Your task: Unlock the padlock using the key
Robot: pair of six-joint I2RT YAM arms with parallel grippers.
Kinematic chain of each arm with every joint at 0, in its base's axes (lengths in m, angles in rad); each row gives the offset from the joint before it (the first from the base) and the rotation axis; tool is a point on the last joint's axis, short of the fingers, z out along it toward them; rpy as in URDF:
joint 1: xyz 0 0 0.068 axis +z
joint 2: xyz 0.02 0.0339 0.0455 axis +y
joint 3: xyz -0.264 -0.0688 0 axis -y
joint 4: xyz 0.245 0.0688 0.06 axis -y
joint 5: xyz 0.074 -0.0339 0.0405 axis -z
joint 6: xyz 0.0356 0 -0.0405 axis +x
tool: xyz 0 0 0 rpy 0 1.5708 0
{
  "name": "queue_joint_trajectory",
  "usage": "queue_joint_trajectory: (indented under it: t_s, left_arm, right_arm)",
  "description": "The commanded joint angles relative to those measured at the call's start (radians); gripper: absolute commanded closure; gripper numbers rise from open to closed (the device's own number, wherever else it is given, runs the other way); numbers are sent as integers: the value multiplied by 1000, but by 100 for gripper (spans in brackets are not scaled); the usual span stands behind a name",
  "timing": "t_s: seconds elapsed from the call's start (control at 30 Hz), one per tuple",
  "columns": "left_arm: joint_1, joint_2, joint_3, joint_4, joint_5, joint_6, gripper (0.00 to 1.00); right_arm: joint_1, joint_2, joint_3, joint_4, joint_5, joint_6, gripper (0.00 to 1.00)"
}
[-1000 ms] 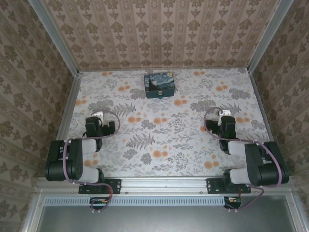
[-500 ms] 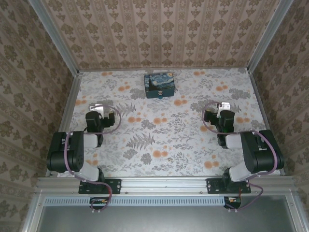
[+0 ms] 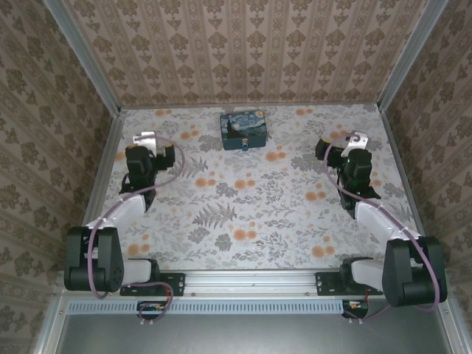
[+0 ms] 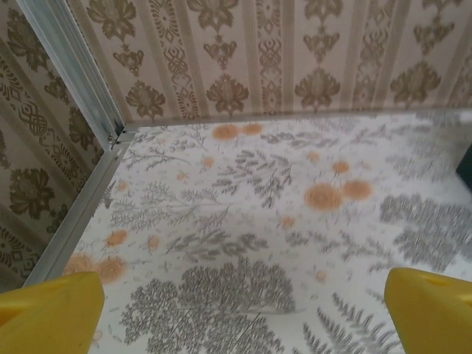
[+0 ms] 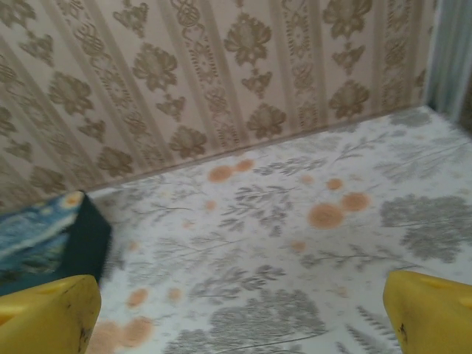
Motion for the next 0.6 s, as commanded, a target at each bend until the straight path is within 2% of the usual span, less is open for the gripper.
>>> queue_joint_trajectory:
  t_s: [0.0,0.13,0.3,0.5,0.57]
  left_arm:
    - [-19,31,121,-216,15,-163,0]
    - [-35,144,308,-401,54,-270,0]
    - [-59,307,530,-545,208,-317,0]
    - [-70,510,709,-551,427,-421,0]
    - [-82,573,760,-544,469,-443,0]
  right_arm:
    - [-2,55,137,-185,-180,134,1]
    - [-3,171,286,-310,-266,230,4]
    - [2,414,471,-372,-409,364,14]
    - [37,662,673,-360,-526,491,19]
    - [62,725,736,-360,-537,508,20]
